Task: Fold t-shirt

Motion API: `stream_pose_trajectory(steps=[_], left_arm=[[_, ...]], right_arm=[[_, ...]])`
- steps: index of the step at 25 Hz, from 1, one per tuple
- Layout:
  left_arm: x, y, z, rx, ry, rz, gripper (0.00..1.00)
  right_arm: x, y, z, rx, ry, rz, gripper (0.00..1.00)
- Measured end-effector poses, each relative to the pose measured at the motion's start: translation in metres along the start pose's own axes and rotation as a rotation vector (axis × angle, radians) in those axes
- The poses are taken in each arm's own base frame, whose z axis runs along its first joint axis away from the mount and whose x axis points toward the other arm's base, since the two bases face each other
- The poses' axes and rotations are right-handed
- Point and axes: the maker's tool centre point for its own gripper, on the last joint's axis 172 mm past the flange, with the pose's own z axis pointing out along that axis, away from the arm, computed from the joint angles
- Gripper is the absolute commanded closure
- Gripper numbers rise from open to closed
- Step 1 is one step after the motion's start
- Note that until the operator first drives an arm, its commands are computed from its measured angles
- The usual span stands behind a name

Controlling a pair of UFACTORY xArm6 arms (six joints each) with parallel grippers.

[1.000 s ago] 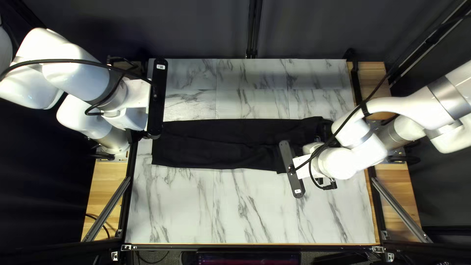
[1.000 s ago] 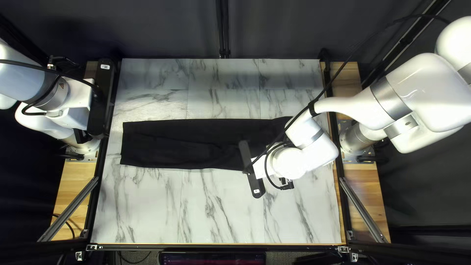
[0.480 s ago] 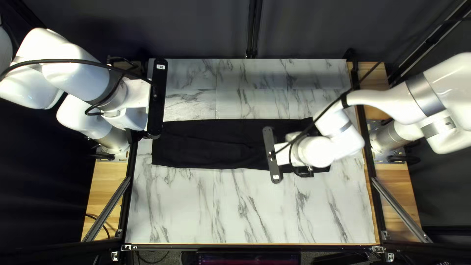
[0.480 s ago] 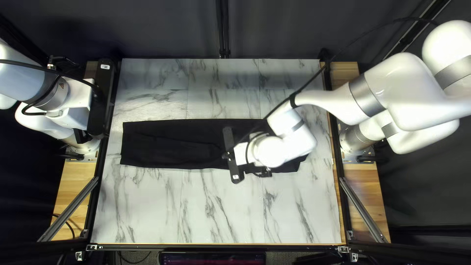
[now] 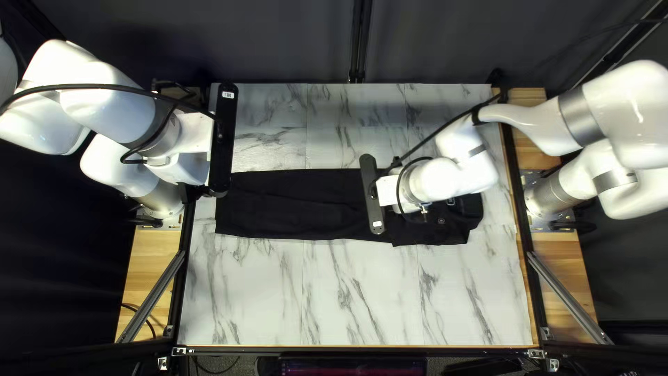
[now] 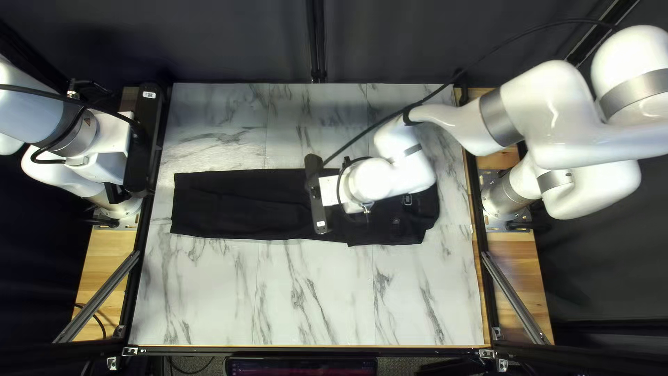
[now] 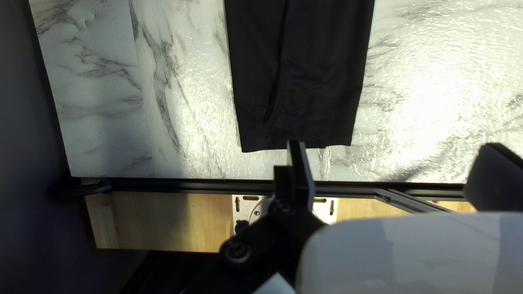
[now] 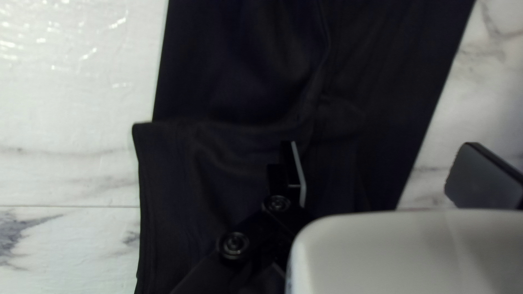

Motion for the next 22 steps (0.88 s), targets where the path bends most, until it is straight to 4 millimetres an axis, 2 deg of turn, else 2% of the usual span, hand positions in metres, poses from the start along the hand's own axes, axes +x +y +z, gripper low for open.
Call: stream_pose_trajectory(steps=[1, 3, 8, 17, 19, 22], left_arm=[[0.000, 0.000, 0.000, 0.000, 0.000, 0.000, 0.00], [0.000, 0.000, 0.000, 0.000, 0.000, 0.000, 0.00], [0.000, 0.000, 0.000, 0.000, 0.000, 0.000, 0.00], [0.000, 0.000, 0.000, 0.000, 0.000, 0.000, 0.00], [0.000, 0.000, 0.000, 0.000, 0.000, 0.000, 0.00], [0.000, 0.000, 0.000, 0.000, 0.000, 0.000, 0.00]], right_arm=[[0.001, -0.001, 0.000, 0.011, -0.004, -0.003, 0.96], [0.001, -0.003, 0.001, 0.032, -0.015, -0.007, 1.00], [-0.003, -0.004, 0.000, 0.088, -0.045, -0.014, 1.00], [-0.004, 0.008, -0.003, 0.117, -0.059, -0.020, 1.00], [-0.004, 0.010, -0.007, 0.118, -0.055, -0.019, 0.00], [-0.004, 0.004, -0.013, 0.131, -0.048, -0.019, 0.00]])
